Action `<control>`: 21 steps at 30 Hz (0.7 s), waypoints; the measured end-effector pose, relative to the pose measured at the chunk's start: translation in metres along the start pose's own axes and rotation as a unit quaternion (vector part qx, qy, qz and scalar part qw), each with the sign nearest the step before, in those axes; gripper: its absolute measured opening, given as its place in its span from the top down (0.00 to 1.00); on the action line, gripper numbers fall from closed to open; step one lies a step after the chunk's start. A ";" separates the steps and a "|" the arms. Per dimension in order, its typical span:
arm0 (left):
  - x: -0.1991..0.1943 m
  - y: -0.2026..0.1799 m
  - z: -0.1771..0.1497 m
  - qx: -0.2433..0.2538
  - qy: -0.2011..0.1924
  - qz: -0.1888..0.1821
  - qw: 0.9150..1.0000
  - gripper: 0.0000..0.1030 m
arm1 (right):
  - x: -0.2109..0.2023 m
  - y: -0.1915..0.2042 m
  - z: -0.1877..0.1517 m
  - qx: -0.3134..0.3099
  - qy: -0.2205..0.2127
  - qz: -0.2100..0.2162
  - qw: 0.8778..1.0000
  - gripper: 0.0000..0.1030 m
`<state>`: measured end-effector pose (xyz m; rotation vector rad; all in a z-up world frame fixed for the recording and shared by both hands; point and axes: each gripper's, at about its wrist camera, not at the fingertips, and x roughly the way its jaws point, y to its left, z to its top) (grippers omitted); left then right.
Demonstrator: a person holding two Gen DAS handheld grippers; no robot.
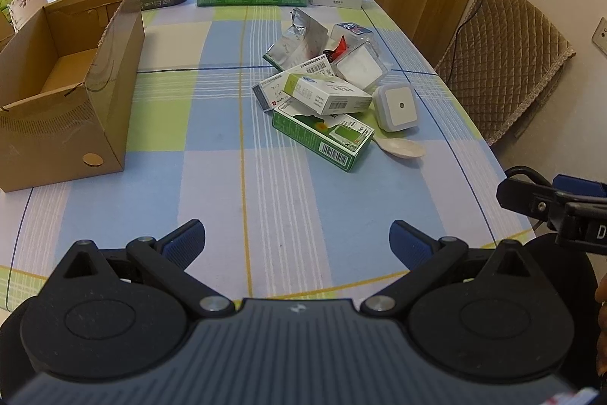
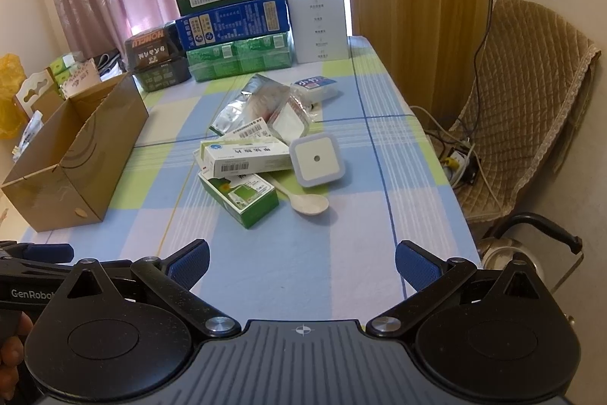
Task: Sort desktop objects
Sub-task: 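Move both tools toward the pile of medicine boxes on the table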
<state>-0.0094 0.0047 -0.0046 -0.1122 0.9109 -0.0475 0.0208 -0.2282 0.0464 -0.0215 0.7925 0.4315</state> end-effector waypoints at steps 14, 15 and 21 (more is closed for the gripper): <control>0.005 0.000 0.001 -0.001 0.007 0.004 1.000 0.01 | 0.008 -0.006 -0.004 -0.006 0.010 0.006 1.000 0.02; 0.006 0.000 0.002 -0.001 0.007 0.004 1.000 0.01 | 0.009 -0.006 -0.003 -0.007 0.011 0.007 1.000 0.02; 0.014 0.000 0.007 0.000 0.009 0.008 1.000 0.01 | 0.020 -0.010 0.004 -0.040 0.014 0.014 0.999 0.02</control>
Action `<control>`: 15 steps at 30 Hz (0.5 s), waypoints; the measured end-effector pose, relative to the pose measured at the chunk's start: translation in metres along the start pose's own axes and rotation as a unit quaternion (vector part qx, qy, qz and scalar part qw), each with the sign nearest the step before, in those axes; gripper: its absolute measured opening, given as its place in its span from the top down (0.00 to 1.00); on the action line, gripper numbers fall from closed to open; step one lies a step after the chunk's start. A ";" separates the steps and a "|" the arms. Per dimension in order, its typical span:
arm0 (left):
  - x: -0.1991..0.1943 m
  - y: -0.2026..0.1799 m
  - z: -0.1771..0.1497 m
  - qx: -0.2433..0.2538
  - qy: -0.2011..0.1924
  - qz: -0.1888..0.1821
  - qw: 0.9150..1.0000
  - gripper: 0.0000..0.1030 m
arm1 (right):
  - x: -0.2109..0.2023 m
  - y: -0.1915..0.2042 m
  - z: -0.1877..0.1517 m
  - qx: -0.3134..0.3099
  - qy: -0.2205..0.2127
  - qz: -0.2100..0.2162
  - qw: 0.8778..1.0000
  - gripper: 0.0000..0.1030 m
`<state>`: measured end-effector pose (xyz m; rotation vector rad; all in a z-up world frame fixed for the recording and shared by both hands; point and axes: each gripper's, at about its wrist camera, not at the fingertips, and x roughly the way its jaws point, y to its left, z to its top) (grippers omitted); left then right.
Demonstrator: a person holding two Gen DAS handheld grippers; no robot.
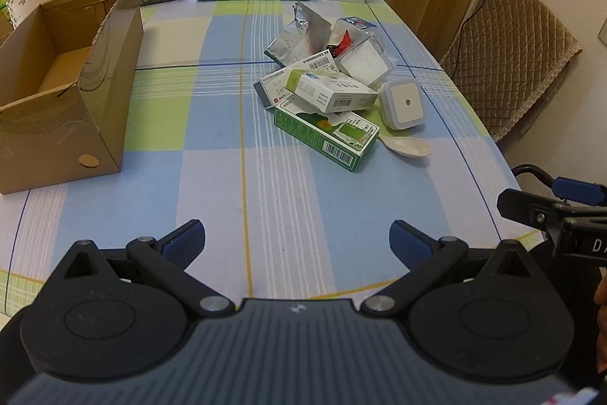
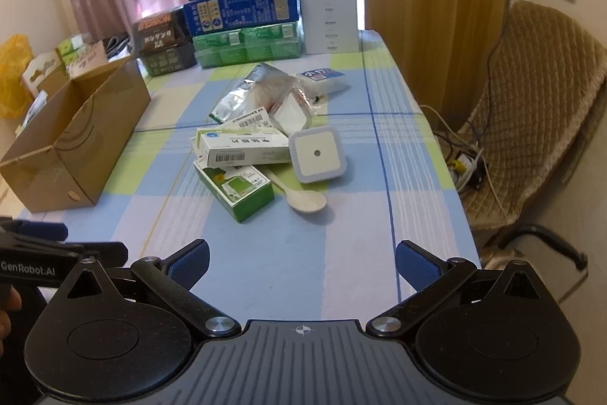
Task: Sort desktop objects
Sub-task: 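Move both tools toward the pile of medicine boxes on the table, then close the right gripper on the white plastic spoon handle while the left tool approaches the green box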
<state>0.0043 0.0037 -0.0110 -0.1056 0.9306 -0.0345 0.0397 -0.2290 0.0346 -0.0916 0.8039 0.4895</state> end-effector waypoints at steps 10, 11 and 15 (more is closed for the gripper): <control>0.023 -0.001 0.019 -0.005 0.003 0.008 1.000 0.01 | 0.041 -0.011 0.022 -0.118 0.036 0.038 0.992 0.02; 0.026 -0.001 0.021 -0.006 0.003 0.008 1.000 0.01 | 0.046 -0.013 0.024 -0.131 0.038 0.042 0.990 0.03; 0.041 -0.006 0.031 -0.006 0.003 0.004 1.000 0.01 | 0.070 -0.020 0.035 -0.167 0.054 0.061 0.983 0.19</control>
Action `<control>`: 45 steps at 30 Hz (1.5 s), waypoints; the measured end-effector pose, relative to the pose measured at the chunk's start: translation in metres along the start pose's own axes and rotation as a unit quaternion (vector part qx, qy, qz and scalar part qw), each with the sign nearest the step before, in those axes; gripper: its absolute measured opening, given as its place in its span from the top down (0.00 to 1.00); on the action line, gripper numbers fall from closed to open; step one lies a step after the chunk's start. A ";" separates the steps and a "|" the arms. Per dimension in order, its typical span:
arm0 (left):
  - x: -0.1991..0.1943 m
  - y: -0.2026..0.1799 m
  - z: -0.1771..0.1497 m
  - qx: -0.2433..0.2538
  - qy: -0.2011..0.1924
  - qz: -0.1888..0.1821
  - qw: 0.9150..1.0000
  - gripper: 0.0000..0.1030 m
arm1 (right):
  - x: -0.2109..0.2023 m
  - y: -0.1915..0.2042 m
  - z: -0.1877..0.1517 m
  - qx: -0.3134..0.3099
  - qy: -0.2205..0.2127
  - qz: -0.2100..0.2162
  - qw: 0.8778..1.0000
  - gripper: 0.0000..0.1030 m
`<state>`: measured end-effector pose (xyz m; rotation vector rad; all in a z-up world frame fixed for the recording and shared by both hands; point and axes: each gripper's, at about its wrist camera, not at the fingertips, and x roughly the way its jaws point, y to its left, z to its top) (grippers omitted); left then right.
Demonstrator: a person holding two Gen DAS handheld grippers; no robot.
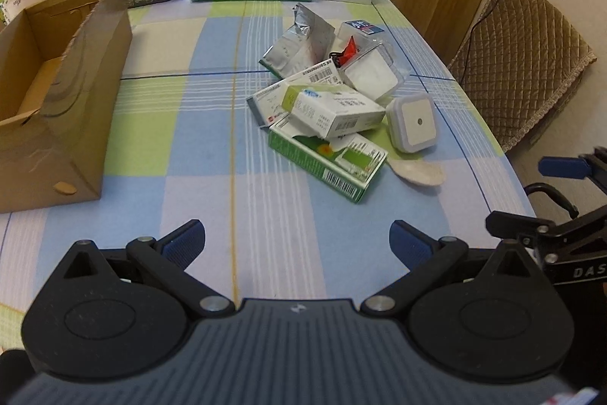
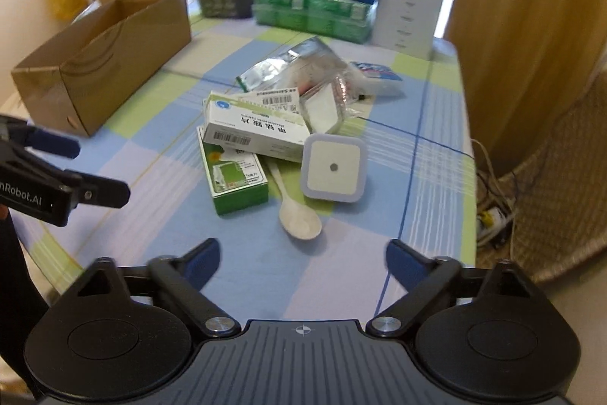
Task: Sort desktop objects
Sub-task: 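Close the right gripper on the white plastic spoon handle while the left tool approaches the green box, then grasp the green-and-white spray box with the left gripper while the right holds the spoon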
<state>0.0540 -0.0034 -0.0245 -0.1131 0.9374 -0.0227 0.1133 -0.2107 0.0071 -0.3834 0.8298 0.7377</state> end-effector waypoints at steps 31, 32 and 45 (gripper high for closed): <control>0.106 -0.022 0.041 -0.046 0.024 -0.025 0.998 0.01 | 0.103 -0.031 0.022 -0.093 0.089 0.089 0.988 0.71; 0.109 -0.023 0.042 -0.049 0.026 -0.025 0.998 0.01 | 0.102 -0.032 0.021 -0.095 0.090 0.087 0.988 0.71; 0.130 -0.029 0.041 -0.069 0.030 -0.014 0.997 0.13 | 0.095 -0.041 0.015 -0.067 0.099 0.078 0.990 0.71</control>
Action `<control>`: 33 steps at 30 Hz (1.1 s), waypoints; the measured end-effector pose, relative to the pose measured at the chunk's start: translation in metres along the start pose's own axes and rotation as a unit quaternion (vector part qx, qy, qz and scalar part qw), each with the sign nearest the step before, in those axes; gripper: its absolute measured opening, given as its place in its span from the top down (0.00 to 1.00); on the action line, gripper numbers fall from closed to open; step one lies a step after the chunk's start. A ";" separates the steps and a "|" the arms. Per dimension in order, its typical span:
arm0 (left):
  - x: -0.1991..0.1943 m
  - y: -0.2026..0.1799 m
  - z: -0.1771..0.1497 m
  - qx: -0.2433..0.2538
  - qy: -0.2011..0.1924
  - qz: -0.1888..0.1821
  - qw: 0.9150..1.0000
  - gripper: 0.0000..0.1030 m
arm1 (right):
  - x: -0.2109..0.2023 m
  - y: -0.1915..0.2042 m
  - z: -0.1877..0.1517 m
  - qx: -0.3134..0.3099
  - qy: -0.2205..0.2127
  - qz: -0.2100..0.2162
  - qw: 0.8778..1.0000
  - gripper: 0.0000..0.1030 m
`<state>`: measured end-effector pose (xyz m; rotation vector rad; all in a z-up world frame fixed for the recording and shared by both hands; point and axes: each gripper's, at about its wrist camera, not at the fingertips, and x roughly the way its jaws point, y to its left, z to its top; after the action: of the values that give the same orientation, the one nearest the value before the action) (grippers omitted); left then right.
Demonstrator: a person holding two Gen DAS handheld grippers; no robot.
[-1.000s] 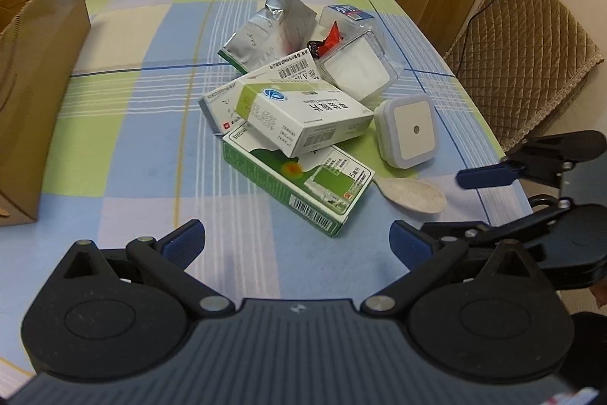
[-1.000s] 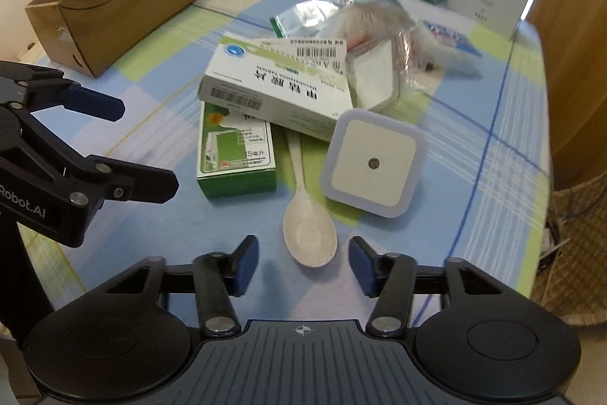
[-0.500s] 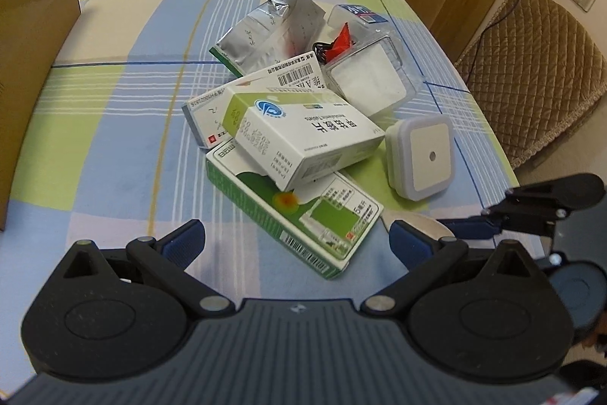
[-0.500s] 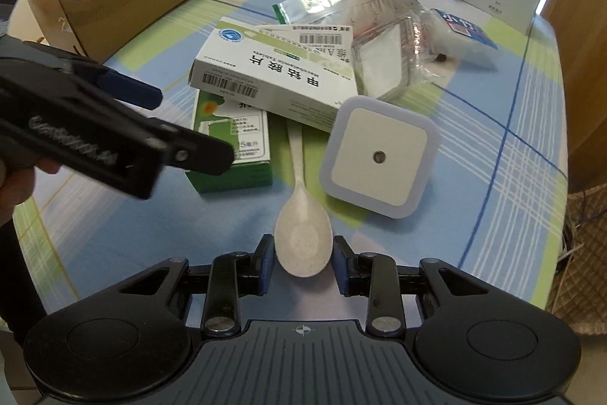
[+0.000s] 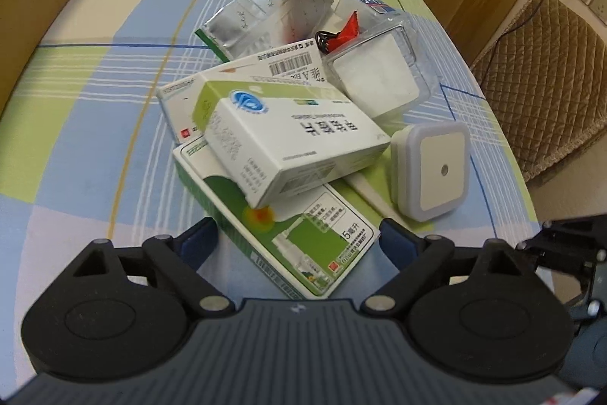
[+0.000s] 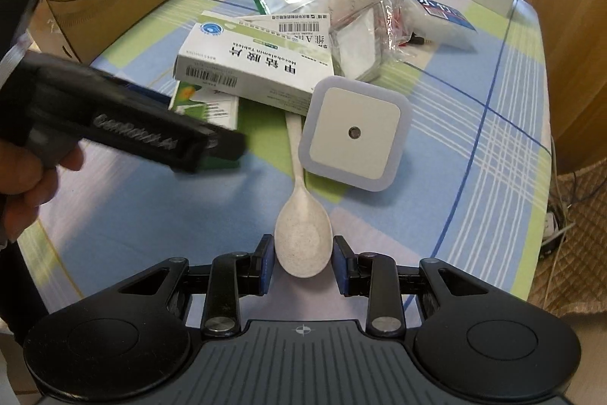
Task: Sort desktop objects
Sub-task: 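Grasp the green-and-white spray box with the left gripper while the right holds the spoon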
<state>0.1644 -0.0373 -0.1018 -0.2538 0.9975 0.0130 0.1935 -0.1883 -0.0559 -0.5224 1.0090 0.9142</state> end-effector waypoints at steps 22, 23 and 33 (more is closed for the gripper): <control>-0.023 0.040 -0.009 0.100 -0.013 0.048 0.994 0.28 | 0.017 0.023 0.018 -0.008 0.012 -0.002 1.000 0.69; -0.022 0.041 -0.009 0.102 -0.012 0.048 0.994 0.31 | 0.018 0.023 0.018 -0.009 0.010 -0.002 1.000 0.68; -0.038 0.044 -0.025 0.102 0.006 0.049 0.994 0.50 | 0.006 0.032 0.021 0.044 0.031 0.002 0.999 0.71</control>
<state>0.1174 0.0043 -0.0916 -0.0167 1.0150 -0.0011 0.1783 -0.1529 -0.0507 -0.4770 1.1024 0.8583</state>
